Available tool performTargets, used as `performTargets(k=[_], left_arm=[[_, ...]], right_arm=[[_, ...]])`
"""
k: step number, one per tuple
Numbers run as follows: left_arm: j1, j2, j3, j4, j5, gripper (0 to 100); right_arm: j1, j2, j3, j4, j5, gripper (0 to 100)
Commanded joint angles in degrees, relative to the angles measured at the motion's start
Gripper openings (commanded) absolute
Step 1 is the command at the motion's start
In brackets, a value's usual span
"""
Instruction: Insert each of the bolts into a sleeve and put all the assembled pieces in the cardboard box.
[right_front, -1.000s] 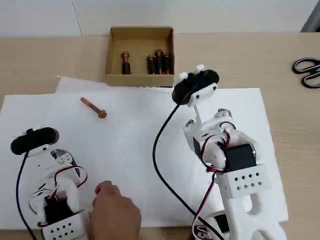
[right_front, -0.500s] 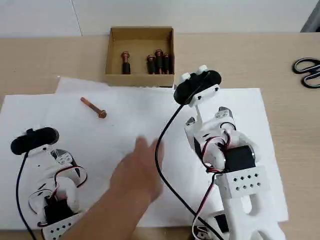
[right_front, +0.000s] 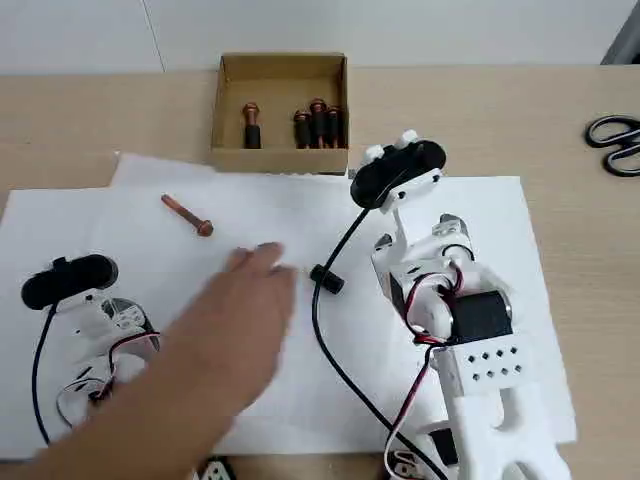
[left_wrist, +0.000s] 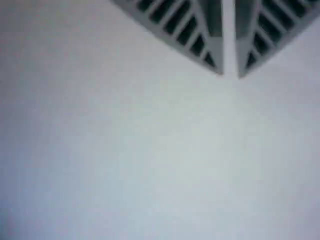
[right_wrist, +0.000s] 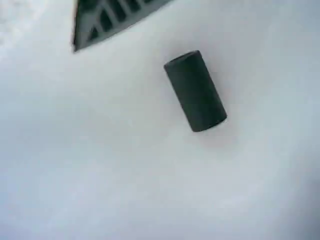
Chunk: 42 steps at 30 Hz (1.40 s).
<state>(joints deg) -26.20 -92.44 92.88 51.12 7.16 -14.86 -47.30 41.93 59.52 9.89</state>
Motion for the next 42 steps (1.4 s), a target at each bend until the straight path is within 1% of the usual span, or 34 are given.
performTargets(k=[1,5,9,15,18,25,30,36,42], left_arm=[[0.1,-0.5,-0.3,-1.4,0.0,0],[0.1,-0.5,-0.3,-1.4,0.0,0],[0.1,-0.5,-0.3,-1.4,0.0,0],[0.1,-0.5,-0.3,-1.4,0.0,0],[0.1,-0.5,-0.3,-1.4,0.0,0],[0.1,-0.5,-0.3,-1.4,0.0,0],[0.1,-0.5,-0.3,-1.4,0.0,0],[0.1,-0.5,-0.3,-1.4,0.0,0],[0.1,-0.5,-0.3,-1.5,0.0,0]], right_arm=[[0.7,-1.6,-0.3,-1.9,-0.6,28.8],[-0.5,-1.7,-0.7,-1.7,-2.4,28.8],[-4.7,-3.9,-0.5,2.0,-3.9,28.8],[-13.2,-5.0,-0.4,2.7,-12.4,28.8],[-16.1,-2.9,-0.4,-0.4,-15.0,28.8],[-16.5,6.8,-1.4,-8.0,-15.4,28.8],[-16.5,16.3,-10.7,-5.7,-17.1,28.7],[-16.3,28.4,-27.0,3.2,-17.3,28.7],[-16.4,34.0,-36.6,8.2,-17.4,28.7]])
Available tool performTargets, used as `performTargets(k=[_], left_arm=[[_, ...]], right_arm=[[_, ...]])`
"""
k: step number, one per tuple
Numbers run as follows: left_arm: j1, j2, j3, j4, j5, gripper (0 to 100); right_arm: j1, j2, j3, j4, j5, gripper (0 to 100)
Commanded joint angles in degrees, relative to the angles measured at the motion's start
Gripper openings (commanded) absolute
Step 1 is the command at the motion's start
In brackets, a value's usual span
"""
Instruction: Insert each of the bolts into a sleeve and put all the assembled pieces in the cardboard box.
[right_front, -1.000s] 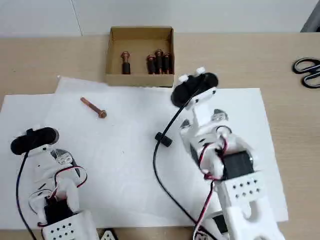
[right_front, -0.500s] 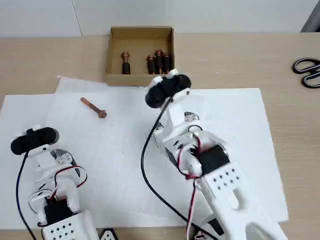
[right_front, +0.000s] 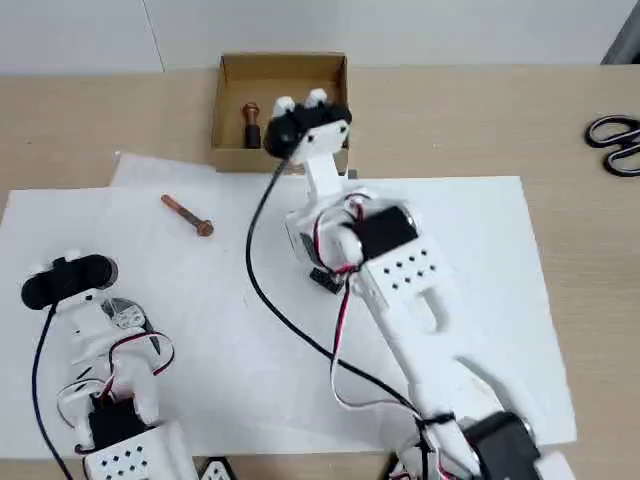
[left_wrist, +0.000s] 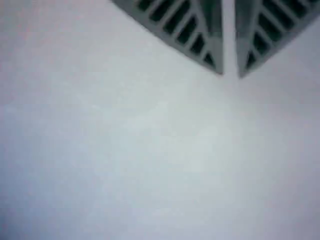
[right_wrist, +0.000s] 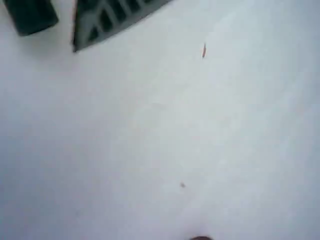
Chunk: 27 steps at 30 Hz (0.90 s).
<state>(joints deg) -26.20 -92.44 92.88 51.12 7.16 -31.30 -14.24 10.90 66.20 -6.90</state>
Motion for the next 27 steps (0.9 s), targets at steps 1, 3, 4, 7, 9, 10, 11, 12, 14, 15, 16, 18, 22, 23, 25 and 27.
performTargets(k=[1,3,4,7,9,10,11,12,14,15,16,18,22,23,25,27], left_arm=[[0.1,-0.5,-0.3,-1.5,0.0,0],[0.2,-0.5,-0.3,-1.5,-0.1,0],[0.2,-0.5,-0.3,-1.5,-0.1,0],[0.2,-0.5,-0.3,-1.5,-0.1,0],[0.2,-0.5,-0.3,-1.5,-0.1,0],[0.2,-0.5,-0.3,-1.5,-0.1,0],[0.2,-0.5,-0.3,-1.5,-0.1,0],[0.2,-0.5,-0.3,-1.5,-0.1,0],[0.2,-0.5,-0.3,-1.5,-0.1,0],[0.2,-0.5,-0.3,-1.5,-0.1,0],[0.2,-0.5,-0.3,-1.5,-0.1,0],[0.2,-0.5,-0.3,-1.5,-0.1,0],[0.2,-0.5,-0.3,-1.5,-0.1,0],[0.2,-0.5,-0.3,-1.5,-0.1,0],[0.2,-0.5,-0.3,-1.5,-0.1,0],[0.2,-0.5,-0.3,-1.5,-0.1,0]], right_arm=[[0.0,1.5,-6.4,2.2,-0.6,28.7],[-0.1,2.7,-7.2,3.2,-0.6,28.7],[-0.1,3.4,-7.3,3.5,-0.6,28.7],[-0.5,5.8,-7.6,4.6,-0.6,28.7],[-1.4,6.7,-7.6,5.9,-0.6,28.7],[-1.8,7.1,-7.6,6.8,-0.6,28.7],[-2.2,7.4,-7.6,7.6,-0.6,28.7],[-2.4,7.8,-7.6,8.4,-0.6,28.7],[-2.5,8.0,-7.6,9.5,-0.6,28.7],[-2.5,8.0,-7.3,9.8,-0.6,28.7],[-2.5,8.0,-7.2,10.2,-0.6,28.7],[-2.5,8.8,-7.2,11.1,-0.6,28.7],[-2.3,12.2,-7.3,11.7,-0.6,28.7],[-2.3,12.9,-7.3,11.7,-0.6,28.7],[-2.3,14.2,-7.3,11.6,-0.6,28.7],[-2.4,15.3,-7.3,11.6,-0.5,28.7]])
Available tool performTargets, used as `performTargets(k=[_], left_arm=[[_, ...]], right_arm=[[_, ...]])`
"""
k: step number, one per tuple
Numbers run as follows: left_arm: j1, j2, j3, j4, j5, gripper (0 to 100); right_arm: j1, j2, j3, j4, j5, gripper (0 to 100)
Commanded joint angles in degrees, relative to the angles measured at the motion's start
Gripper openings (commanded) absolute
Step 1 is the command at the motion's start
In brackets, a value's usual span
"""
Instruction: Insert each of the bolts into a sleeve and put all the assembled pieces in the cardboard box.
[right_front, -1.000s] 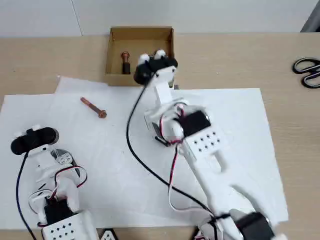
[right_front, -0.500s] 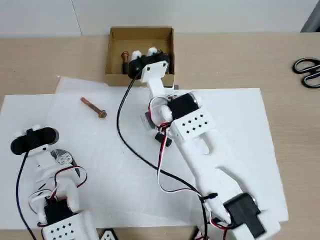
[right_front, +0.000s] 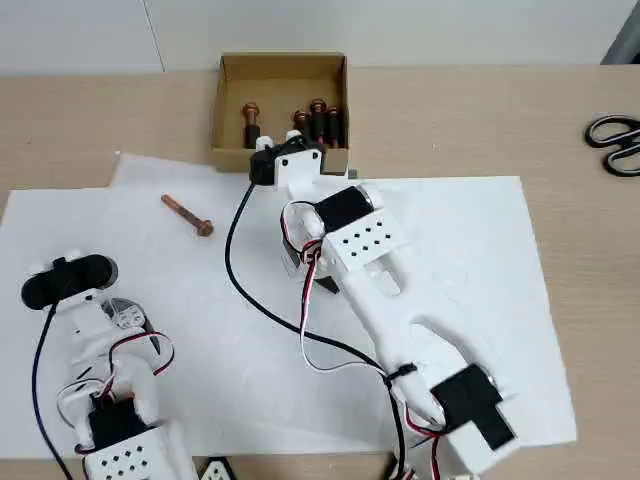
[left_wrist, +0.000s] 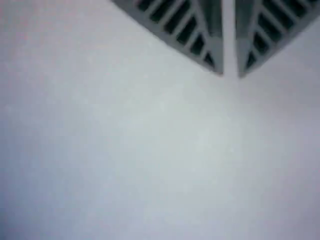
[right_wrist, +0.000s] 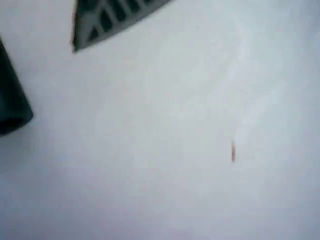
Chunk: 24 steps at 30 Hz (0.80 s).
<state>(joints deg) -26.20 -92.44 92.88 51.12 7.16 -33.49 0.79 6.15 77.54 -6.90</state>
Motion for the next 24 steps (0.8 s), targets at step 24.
performTargets(k=[24], left_arm=[[0.2,-0.5,-0.3,-1.5,-0.1,0]], right_arm=[[-1.1,12.5,-2.8,-5.0,1.1,28.7]])
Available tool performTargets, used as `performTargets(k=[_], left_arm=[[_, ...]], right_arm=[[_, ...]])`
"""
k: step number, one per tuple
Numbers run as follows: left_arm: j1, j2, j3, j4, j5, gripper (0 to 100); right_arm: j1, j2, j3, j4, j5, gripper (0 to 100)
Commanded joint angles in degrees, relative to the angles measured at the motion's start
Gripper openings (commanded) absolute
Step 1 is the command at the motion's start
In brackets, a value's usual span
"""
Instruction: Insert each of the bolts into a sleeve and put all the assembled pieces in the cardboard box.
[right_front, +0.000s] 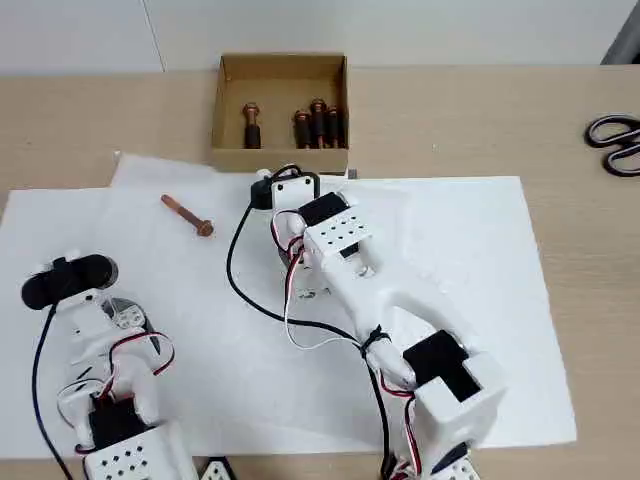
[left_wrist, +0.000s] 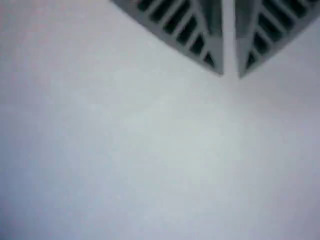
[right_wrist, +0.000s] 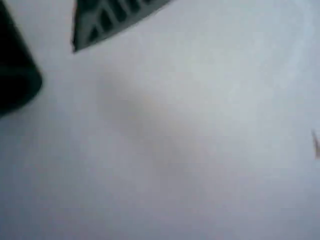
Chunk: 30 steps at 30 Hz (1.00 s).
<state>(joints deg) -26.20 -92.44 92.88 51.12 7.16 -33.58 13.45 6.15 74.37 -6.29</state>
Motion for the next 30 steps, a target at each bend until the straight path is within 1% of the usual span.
performTargets(k=[1,5,10,12,14,20,22,25,28,30], left_arm=[[0.2,-0.5,-0.3,-1.5,-0.1,0],[0.2,-0.5,-0.3,-1.5,-0.1,0],[0.2,-0.5,-0.3,-1.5,-0.1,0],[0.2,-0.5,-0.3,-1.5,-0.1,0],[0.2,-0.5,-0.3,-1.5,-0.1,0],[0.2,-0.5,-0.3,-1.5,-0.1,0],[0.2,-0.5,-0.3,-1.5,-0.1,0],[0.2,-0.5,-0.3,-1.5,-0.1,0],[0.2,-0.5,-0.3,-1.5,-0.1,0],[0.2,-0.5,-0.3,-1.5,-0.1,0]], right_arm=[[-1.2,-0.1,-2.8,-2.0,0.5,28.7],[-1.2,0.7,-2.8,-3.5,1.4,27.3],[-1.1,1.7,-2.8,-3.6,1.8,13.4],[-1.1,1.9,-2.8,-3.4,1.8,9.5],[-1.1,1.9,-2.5,-3.1,1.8,9.1],[-0.8,1.9,-2.5,-3.0,1.8,13.0],[-0.8,1.9,-2.5,-3.0,1.8,12.6],[-0.8,2.0,-2.5,-3.0,1.8,9.0],[-0.8,1.8,-2.5,-3.0,1.8,0.1],[-0.8,1.4,-2.8,-2.6,1.8,1.1]])
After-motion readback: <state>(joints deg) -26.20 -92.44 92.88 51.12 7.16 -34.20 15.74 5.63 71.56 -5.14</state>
